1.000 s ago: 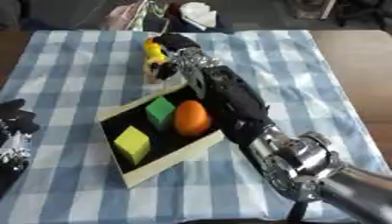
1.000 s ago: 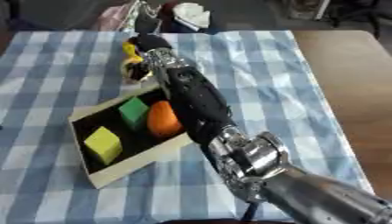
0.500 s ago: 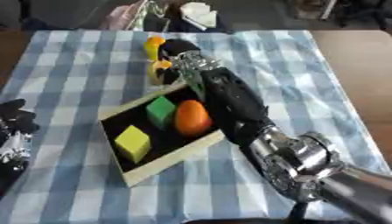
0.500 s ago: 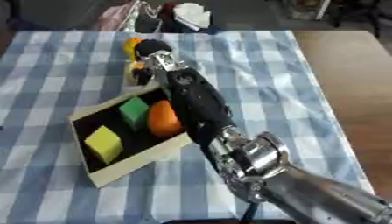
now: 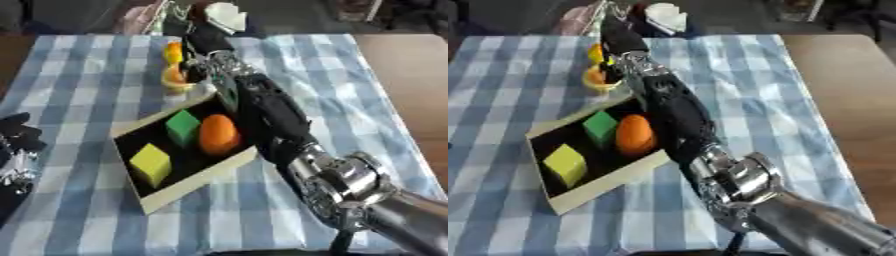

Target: Pick up objects on the table and place them in the box.

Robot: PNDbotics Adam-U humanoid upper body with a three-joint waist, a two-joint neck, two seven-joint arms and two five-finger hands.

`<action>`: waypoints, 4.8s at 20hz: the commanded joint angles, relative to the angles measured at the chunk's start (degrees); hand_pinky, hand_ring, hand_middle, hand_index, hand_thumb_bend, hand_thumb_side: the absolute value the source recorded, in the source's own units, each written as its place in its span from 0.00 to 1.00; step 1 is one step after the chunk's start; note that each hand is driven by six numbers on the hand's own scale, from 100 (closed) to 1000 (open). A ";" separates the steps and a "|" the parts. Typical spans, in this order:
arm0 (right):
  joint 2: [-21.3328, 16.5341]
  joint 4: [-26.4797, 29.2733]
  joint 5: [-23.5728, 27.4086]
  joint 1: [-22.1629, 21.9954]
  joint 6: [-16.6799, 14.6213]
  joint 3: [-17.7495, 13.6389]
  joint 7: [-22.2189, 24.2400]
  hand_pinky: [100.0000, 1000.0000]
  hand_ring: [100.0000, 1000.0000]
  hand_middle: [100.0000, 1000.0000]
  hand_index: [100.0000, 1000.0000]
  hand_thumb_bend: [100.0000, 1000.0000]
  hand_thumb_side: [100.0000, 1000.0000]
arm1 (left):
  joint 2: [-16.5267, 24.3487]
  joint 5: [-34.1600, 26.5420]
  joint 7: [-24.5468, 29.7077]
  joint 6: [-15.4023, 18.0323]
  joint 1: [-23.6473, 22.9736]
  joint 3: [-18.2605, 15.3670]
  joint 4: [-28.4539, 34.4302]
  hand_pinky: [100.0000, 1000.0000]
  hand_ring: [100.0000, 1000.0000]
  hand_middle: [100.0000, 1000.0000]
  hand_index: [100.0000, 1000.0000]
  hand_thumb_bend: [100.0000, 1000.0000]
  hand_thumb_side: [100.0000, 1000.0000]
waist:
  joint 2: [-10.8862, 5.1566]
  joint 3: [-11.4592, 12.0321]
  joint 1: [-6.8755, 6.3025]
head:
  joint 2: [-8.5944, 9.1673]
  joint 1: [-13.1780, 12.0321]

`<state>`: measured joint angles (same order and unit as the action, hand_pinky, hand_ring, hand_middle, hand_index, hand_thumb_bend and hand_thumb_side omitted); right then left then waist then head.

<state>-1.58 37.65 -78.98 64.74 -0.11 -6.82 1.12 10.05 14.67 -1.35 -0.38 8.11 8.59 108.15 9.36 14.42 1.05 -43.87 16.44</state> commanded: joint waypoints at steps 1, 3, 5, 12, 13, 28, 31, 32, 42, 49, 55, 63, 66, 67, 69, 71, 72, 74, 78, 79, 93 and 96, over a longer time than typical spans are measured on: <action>-1.14 1.93 2.16 1.85 -1.25 0.89 -0.47 0.75 0.63 0.46 0.47 0.00 0.09 | 0.46 0.14 -0.23 0.00 0.40 -0.29 0.95 0.64 0.54 0.55 0.79 0.08 0.56 | -0.42 -0.24 0.09 | -0.25 -0.23; -1.00 1.83 2.79 1.91 -2.32 1.39 0.93 0.79 0.73 0.69 0.74 0.00 0.10 | 0.46 0.14 -0.12 0.05 0.40 -0.24 0.93 0.64 0.54 0.55 0.79 0.08 0.56 | -0.50 -0.38 0.03 | -0.25 -0.22; -0.65 0.63 2.24 1.61 -2.82 1.73 4.11 0.83 0.80 0.84 0.91 0.00 0.11 | 0.48 0.14 -0.09 0.05 0.35 -0.24 0.96 0.64 0.54 0.55 0.79 0.08 0.56 | -0.52 -0.31 -0.07 | -0.25 -0.15; 0.18 -1.79 -3.73 -0.15 1.67 0.37 8.75 0.86 0.89 1.00 1.00 0.00 0.34 | 0.43 0.15 0.20 0.10 0.42 -0.03 1.08 0.65 0.54 0.55 0.79 0.08 0.56 | -0.16 0.60 -0.16 | -0.25 0.33; 0.17 -2.15 -4.38 -0.30 2.21 0.25 8.71 0.86 0.89 1.00 1.00 0.00 0.36 | 0.45 0.16 0.22 0.10 0.43 -0.02 1.13 0.65 0.54 0.55 0.79 0.08 0.56 | -0.11 0.73 -0.17 | -0.25 0.39; 0.68 -1.28 -3.77 -1.37 0.02 -0.57 7.79 0.76 0.67 0.45 0.45 0.00 0.11 | 0.39 0.12 0.40 0.07 0.66 0.00 1.34 0.65 0.54 0.55 0.79 0.08 0.56 | 0.20 1.49 -0.22 | -0.25 0.50; 0.53 -0.01 -1.25 -1.06 -0.73 -0.39 3.96 0.75 0.64 0.41 0.40 0.00 0.10 | 0.41 0.10 0.33 0.05 0.66 -0.06 1.31 0.65 0.54 0.55 0.79 0.08 0.56 | 0.14 1.34 -0.19 | -0.25 0.41; 0.45 0.42 -0.24 -0.84 -1.08 -0.27 3.01 0.75 0.63 0.40 0.39 0.00 0.11 | 0.41 0.09 0.32 0.05 0.67 -0.07 1.29 0.65 0.54 0.55 0.79 0.08 0.56 | 0.10 1.27 -0.18 | -0.25 0.39; -1.69 3.72 7.08 1.48 -5.81 2.24 0.95 0.75 0.62 0.39 0.38 0.00 0.10 | 0.42 0.21 -0.05 0.02 0.52 -0.52 1.04 0.65 0.54 0.55 0.79 0.08 0.56 | -0.17 -0.01 -0.01 | -0.25 -0.14; -7.56 11.90 19.43 1.68 -16.39 9.16 4.53 0.75 0.62 0.39 0.38 0.00 0.08 | 0.65 0.63 -1.36 -0.19 0.16 -1.84 0.97 0.65 0.54 0.55 0.79 0.08 0.56 | -0.28 -3.16 -0.06 | -0.25 -2.19; -12.57 21.98 30.69 -2.05 -22.69 16.53 11.57 0.75 0.63 0.40 0.39 0.00 0.07 | 0.94 0.95 -2.50 -0.46 -0.05 -2.91 1.02 0.65 0.54 0.55 0.79 0.08 0.56 | -0.53 -5.11 -0.12 | -0.25 -3.35; -15.08 29.57 36.27 -10.17 -25.34 22.61 20.69 0.76 0.65 0.42 0.42 0.00 0.11 | 1.30 0.51 -4.50 -1.06 -0.15 -4.62 1.22 0.64 0.54 0.55 0.79 0.08 0.55 | -0.69 -5.83 -0.19 | -0.25 -3.90; -14.84 30.87 36.14 -12.21 -26.52 24.11 22.41 0.77 0.66 0.44 0.43 0.00 0.11 | 1.35 0.36 -4.98 -1.18 -0.20 -5.00 1.23 0.64 0.54 0.54 0.79 0.08 0.55 | -0.72 -5.98 -0.15 | -0.25 -3.98; -14.69 31.27 36.10 -12.75 -27.01 24.64 22.90 0.77 0.66 0.44 0.45 0.00 0.11 | 1.34 0.35 -5.07 -1.21 -0.18 -5.08 1.21 0.64 0.54 0.54 0.79 0.08 0.55 | -0.71 -5.99 -0.13 | -0.25 -3.94; -14.47 31.96 36.01 -13.46 -28.10 25.68 24.11 0.78 0.69 0.47 0.48 0.00 0.11 | 1.32 0.32 -5.15 -1.22 -0.15 -5.12 1.18 0.64 0.54 0.54 0.79 0.08 0.55 | -0.71 -5.99 -0.10 | -0.25 -3.95; -14.36 32.44 35.29 -13.90 -29.48 26.59 25.68 0.79 0.73 0.56 0.62 0.00 0.11 | 1.30 0.34 -5.14 -1.22 -0.15 -5.12 1.14 0.65 0.54 0.54 0.79 0.08 0.55 | -0.71 -5.97 -0.10 | -0.25 -3.94; -14.33 32.43 34.71 -14.08 -30.22 26.82 26.62 0.80 0.74 0.60 0.67 0.00 0.12 | 1.29 0.33 -5.14 -1.21 -0.16 -5.12 1.14 0.65 0.54 0.54 0.79 0.08 0.55 | -0.73 -5.96 -0.10 | -0.25 -3.92; -14.36 32.02 33.39 -14.34 -31.36 26.67 28.30 0.81 0.77 0.69 0.76 0.00 0.12 | 1.26 0.35 -5.14 -1.22 -0.17 -5.14 1.12 0.64 0.54 0.54 0.79 0.08 0.55 | -0.75 -5.97 -0.10 | -0.25 -3.93; -14.82 30.74 31.57 -14.37 -33.19 25.37 32.02 0.85 0.83 0.82 0.90 0.00 0.14 | 1.18 0.39 -5.22 -1.26 -0.22 -5.19 1.04 0.64 0.54 0.54 0.79 0.09 0.55 | -0.82 -6.01 -0.04 | -0.25 -3.98; -15.06 30.63 31.63 -14.31 -33.63 24.91 32.89 0.86 0.84 0.83 0.92 0.00 0.13 | 1.16 0.41 -5.23 -1.26 -0.23 -5.19 1.01 0.64 0.54 0.54 0.79 0.09 0.55 | -0.82 -6.02 -0.01 | -0.25 -4.03; -18.37 31.85 42.35 -8.07 -30.74 17.64 34.98 0.88 0.85 0.85 0.93 0.00 0.11 | 0.88 0.47 -5.36 -1.27 -0.21 -5.15 0.93 0.64 0.53 0.54 0.78 0.10 0.55 | -0.79 -5.56 -0.06 | -0.25 -4.34; -17.85 28.73 42.64 -5.18 -29.26 16.00 34.19 0.88 0.85 0.85 0.94 0.00 0.11 | 0.75 0.45 -5.21 -1.24 -0.15 -4.96 0.90 0.64 0.53 0.54 0.78 0.10 0.55 | -0.67 -5.20 -0.17 | -0.25 -4.24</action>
<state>-18.49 66.87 -36.95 57.97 -29.67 10.38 35.28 10.14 15.11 -6.45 -1.75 7.56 3.94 108.43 9.51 9.21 1.05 -43.87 12.21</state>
